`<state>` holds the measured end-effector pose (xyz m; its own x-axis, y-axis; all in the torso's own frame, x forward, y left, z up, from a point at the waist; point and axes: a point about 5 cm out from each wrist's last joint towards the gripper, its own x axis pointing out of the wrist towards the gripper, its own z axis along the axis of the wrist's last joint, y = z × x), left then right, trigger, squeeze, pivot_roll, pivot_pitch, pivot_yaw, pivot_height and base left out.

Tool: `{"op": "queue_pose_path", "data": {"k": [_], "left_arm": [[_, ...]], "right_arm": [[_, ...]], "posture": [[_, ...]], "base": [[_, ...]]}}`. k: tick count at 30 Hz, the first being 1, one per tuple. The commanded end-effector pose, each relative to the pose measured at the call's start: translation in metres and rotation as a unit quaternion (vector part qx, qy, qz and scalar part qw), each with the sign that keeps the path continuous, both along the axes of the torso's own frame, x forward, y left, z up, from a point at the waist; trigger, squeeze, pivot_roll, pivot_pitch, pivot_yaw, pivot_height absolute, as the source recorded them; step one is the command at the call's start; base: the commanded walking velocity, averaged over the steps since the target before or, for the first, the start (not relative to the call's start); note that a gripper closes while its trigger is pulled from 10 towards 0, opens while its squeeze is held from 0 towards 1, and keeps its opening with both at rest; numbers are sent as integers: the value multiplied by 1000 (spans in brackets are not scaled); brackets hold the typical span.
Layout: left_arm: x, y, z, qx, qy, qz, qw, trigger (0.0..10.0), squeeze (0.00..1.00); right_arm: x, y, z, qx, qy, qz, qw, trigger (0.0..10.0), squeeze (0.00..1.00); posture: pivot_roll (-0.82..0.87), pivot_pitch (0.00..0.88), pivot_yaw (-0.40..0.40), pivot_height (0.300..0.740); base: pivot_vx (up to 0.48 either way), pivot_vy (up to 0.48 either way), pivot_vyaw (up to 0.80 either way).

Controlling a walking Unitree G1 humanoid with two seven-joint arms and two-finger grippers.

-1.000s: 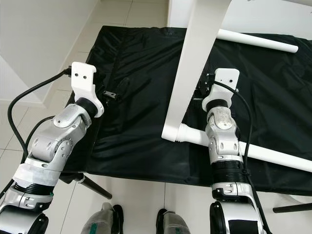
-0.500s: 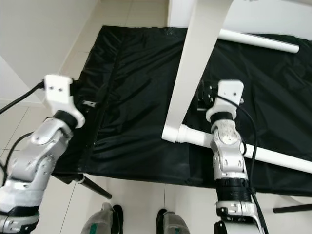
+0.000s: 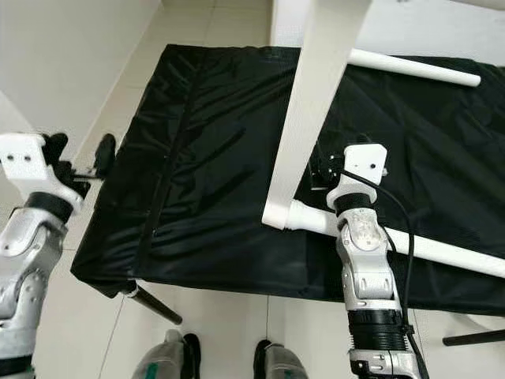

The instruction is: Building children table

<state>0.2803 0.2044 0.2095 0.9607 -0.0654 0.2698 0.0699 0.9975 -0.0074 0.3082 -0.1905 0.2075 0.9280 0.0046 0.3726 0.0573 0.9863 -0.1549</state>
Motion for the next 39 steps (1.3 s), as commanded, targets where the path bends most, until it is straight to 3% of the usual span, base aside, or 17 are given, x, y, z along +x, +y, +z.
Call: {"op": "queue_pose_path", "data": {"k": [1, 5, 8, 14, 21, 28, 39], "left_arm": [[-2, 1, -5, -3, 12, 6, 1000, 10000, 0], [-6, -13, -35, 14, 55, -28, 998, 10000, 0], [-13, -12, -48, -3, 74, -8, 997, 10000, 0], [-18, -17, -49, 27, 69, -15, 997, 10000, 0], [-18, -13, -39, 30, 53, -15, 998, 10000, 0], [-20, -4, -30, 44, 34, 1, 998, 10000, 0], [-17, -1, -26, 53, 22, 5, 998, 10000, 0]], "right_arm": [[1, -1, -1, 0, 1, 1, 1000, 10000, 0], [1, 4, 0, -16, 2, 16, 1000, 10000, 0], [-5, 1, -3, -21, 4, 9, 1000, 10000, 0], [-6, -3, -9, -14, 12, -6, 1000, 10000, 0], [-2, -8, -9, -12, 12, -15, 1000, 10000, 0], [3, -17, -7, -19, 13, -25, 999, 10000, 0], [7, -14, -7, -24, 10, -22, 999, 10000, 0]], "posture": [[-29, 158, 38, 740], [-48, 165, 45, 740], [-53, 164, 54, 740], [-31, 162, 46, 740], [-12, 154, 32, 740], [1, 148, 24, 740], [11, 128, 17, 740]], "base": [[0, 0, 0], [0, 0, 0], [0, 0, 0], [0, 0, 0], [0, 0, 0], [0, -380, 0], [0, -454, 0]]}}
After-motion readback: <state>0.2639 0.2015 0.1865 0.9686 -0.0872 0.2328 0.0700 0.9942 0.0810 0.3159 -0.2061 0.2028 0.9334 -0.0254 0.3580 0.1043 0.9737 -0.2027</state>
